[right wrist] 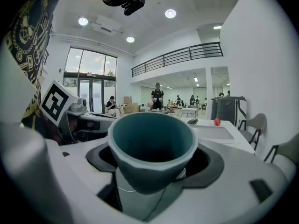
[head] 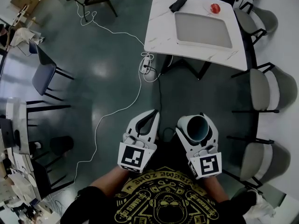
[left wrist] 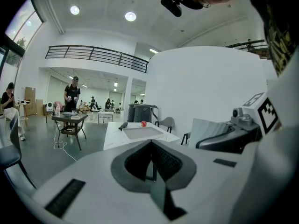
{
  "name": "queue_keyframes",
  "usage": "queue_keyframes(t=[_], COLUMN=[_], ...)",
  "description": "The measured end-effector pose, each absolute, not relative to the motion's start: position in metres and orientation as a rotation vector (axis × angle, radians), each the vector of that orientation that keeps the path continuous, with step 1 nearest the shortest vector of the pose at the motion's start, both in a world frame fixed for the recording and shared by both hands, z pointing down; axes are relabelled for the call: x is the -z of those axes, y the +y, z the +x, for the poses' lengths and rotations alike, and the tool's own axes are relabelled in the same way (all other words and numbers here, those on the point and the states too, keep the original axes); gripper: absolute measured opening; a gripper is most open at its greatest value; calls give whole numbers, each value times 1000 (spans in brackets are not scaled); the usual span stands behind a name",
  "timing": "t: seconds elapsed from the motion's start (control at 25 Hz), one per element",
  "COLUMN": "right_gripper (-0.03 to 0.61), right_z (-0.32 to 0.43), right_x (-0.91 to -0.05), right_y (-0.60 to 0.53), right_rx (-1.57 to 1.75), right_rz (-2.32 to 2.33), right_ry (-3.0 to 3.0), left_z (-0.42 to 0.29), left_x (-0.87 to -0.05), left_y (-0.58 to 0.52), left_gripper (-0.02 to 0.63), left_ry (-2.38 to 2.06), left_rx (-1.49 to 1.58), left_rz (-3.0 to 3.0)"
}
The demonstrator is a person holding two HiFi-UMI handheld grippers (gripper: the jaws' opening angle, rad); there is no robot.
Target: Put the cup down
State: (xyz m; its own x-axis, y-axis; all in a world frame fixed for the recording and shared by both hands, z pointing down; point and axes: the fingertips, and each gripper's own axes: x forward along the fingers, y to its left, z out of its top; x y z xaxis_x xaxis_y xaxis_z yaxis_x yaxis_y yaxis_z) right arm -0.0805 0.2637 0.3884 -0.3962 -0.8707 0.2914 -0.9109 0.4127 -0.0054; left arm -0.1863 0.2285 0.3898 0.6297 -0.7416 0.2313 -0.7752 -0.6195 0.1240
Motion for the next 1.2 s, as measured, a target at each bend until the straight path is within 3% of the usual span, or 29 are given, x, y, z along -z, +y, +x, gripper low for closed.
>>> queue_keyframes(t=[1.2], right_gripper=[383], right_z=[20], right_x=[-373], right_y=[173], right_rx=[-220], right_rz=[1508], right_ry=[-2506], left_z=[-91], left_x=[-368], left_y=[153], left_gripper=[9], left_ry=[-1348], left_rx=[-239], left_rz=[2613])
